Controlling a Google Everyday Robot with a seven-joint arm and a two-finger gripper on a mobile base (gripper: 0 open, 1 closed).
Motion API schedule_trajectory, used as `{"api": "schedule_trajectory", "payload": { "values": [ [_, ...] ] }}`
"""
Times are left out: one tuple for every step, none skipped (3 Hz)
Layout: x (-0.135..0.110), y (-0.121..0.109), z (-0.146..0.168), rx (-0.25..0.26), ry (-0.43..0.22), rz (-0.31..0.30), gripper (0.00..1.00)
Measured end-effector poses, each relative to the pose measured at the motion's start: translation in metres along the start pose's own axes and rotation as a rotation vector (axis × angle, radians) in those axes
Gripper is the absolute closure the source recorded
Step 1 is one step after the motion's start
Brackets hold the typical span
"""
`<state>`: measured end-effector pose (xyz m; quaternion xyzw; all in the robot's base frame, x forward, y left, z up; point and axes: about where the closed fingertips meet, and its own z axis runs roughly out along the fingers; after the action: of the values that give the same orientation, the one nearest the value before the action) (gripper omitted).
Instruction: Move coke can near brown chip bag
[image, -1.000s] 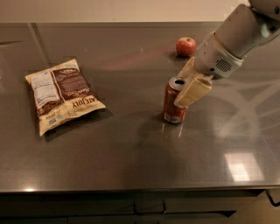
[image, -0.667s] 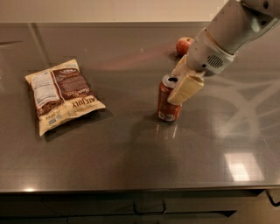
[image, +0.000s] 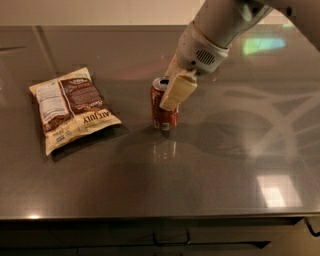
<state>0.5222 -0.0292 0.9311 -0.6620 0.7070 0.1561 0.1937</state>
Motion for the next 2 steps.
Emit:
{"api": "schedule_trajectory", "payload": {
  "values": [
    [-0.031,-0.006,0.018,-0.011,-0.004,-0.036,1.00],
    [-0.050,-0.014,0.033,-0.004,-0.011,-0.041,1.00]
  ]
}}
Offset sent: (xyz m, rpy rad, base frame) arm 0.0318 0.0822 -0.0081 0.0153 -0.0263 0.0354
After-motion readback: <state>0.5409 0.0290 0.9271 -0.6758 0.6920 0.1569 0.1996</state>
